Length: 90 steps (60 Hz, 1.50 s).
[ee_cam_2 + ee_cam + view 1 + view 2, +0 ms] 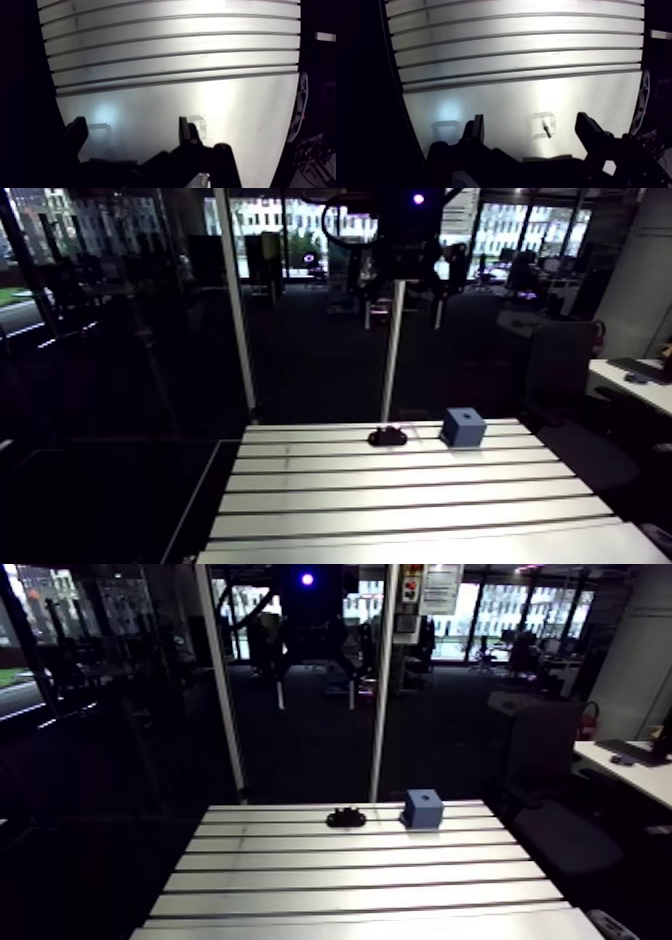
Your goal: Pick up the M10 bolt and insert it into the hex recess until seated.
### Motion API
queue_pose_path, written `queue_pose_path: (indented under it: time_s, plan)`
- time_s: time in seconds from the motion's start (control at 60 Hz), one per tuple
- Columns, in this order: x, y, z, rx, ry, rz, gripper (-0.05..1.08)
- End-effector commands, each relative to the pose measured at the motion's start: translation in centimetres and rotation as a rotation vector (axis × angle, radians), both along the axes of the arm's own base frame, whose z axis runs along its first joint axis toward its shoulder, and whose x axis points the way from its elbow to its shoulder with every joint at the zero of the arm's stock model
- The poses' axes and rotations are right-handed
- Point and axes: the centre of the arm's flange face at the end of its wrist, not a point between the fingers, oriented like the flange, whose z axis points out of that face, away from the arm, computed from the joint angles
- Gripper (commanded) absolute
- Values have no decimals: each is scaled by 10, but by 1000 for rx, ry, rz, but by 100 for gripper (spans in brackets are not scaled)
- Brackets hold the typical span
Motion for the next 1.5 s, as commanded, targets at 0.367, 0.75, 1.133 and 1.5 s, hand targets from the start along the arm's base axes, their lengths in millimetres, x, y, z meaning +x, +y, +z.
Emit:
queue_pose_path:
  time_s: [0.367, 0.75, 1.133, 1.5]
  plan:
    - [-12, 5, 9, -20, 43, 61, 1]
    - [-27, 11, -17, -11, 90, 62, 1]
    - [-56, 39, -86, 0, 149, 118, 1]
    - [-84, 61, -153, -17, 200, 128, 1]
